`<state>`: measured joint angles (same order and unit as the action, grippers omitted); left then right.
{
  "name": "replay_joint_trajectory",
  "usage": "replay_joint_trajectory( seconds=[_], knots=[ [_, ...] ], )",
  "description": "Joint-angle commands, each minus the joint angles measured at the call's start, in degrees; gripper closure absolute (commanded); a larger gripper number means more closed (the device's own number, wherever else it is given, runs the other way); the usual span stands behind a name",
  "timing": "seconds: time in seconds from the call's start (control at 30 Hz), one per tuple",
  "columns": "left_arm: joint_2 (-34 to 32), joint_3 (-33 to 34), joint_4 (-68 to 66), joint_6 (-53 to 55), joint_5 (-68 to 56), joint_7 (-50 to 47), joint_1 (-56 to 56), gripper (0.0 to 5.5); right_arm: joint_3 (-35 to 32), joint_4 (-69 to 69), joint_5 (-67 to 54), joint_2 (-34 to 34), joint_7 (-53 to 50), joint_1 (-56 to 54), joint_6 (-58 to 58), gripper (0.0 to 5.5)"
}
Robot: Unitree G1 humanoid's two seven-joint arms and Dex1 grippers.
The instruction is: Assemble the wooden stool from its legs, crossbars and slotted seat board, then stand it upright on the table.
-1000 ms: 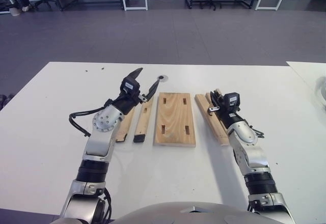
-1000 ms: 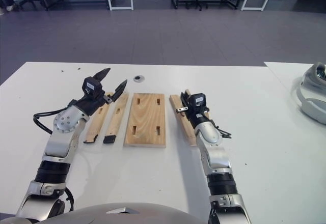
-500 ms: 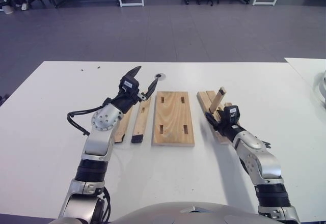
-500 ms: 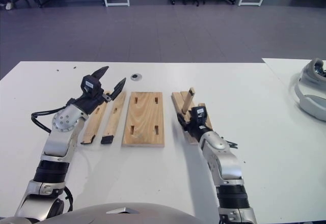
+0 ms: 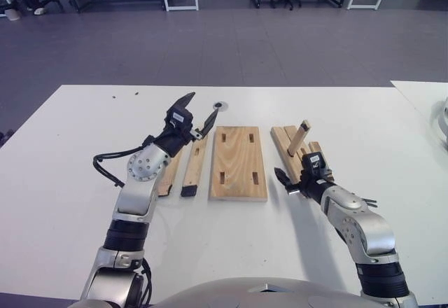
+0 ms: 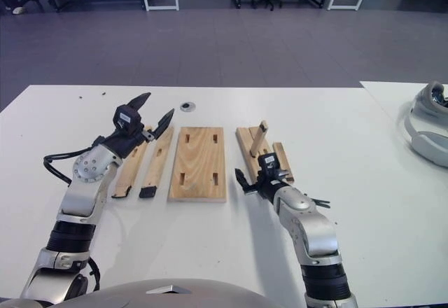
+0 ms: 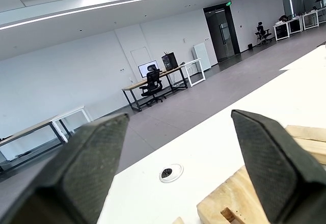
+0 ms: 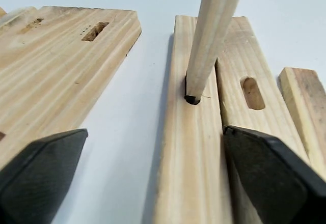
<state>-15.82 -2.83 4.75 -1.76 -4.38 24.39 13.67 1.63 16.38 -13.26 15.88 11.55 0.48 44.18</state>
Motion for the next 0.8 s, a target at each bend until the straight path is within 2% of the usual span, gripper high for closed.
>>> replay_joint_trajectory(
  seconds=[0.03, 0.13, 0.27, 0.53, 0.63, 0.73, 0.8],
  knots=[
    [0.02, -0.29, -0.50, -0.31, 0.61, -0.38, -0.06, 1.80, 0.30, -4.33, 2.15, 2.45, 0.54, 0.05, -0.14, 0.52],
    [0.07, -0.36, -0.68, -0.48, 0.80, -0.49, 0.04, 1.80, 1.73, -3.83, 3.39, 3.32, 2.12, 0.08, -1.61, 0.52],
    [0.01, -0.22, -0.74, -0.54, 0.88, -0.55, -0.12, 1.80, 4.25, -2.17, 5.93, 4.47, 2.97, 0.69, -4.10, 1.28],
    [0.17, -0.22, -1.04, -0.51, 0.84, -0.67, 0.10, 1.80, 1.51, -4.71, 5.60, 2.54, 2.29, -0.20, -2.69, 2.65],
    [0.77, -0.06, -1.30, 0.57, 0.31, -1.08, 0.00, 1.80, 1.29, -5.14, 5.64, 2.40, 2.88, -1.00, -2.80, 3.35],
    [1.92, 0.68, -1.58, 3.01, -1.29, -1.63, 0.35, 1.80, 1.37, -5.57, 5.68, 2.51, 3.52, -1.48, -3.04, 3.43],
    [5.02, 2.25, 0.24, 12.51, -10.39, -0.59, 0.35, 1.80, 0.47, -5.13, 4.64, 2.23, 4.74, -2.61, -5.75, 3.43]
  ],
)
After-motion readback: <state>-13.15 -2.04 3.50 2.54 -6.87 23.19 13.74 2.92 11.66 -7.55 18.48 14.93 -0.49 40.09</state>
